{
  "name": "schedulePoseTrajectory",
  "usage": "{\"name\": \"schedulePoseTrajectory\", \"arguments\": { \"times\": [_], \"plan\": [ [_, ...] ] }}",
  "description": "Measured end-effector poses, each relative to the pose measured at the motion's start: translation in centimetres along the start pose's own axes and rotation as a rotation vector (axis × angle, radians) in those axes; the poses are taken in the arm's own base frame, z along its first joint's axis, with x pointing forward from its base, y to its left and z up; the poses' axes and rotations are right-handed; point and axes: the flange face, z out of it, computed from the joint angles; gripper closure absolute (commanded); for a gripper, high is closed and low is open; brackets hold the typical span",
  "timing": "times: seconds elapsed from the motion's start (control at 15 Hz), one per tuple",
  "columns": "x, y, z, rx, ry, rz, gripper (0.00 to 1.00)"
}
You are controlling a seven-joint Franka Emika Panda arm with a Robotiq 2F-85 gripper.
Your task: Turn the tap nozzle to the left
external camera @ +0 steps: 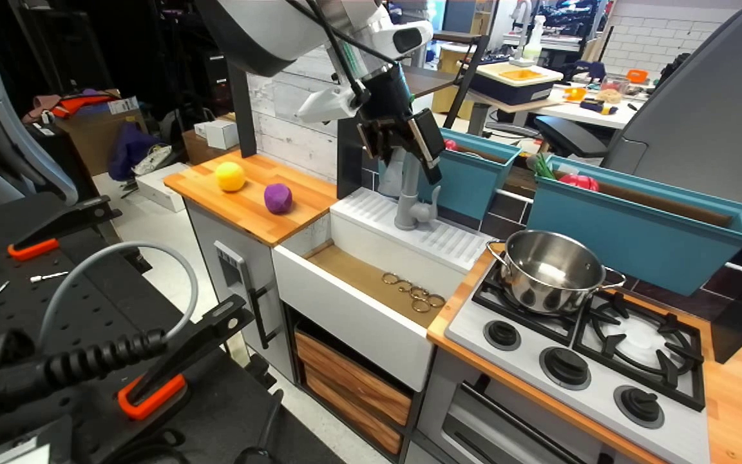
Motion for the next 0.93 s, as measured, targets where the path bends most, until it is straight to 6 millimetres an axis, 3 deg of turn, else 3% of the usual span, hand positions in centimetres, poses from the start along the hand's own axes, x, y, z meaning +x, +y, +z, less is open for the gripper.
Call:
{"name": "schedulePoseTrajectory", "arguments": {
  "times": [0.67,0.93],
  "plan": [
    [1.4,0.3,-0.6,0.219,-0.057,-0.241,0.98],
    [1.6,0.8,-0.4,0.275,-0.069,-0.277,0.94]
  ]
}}
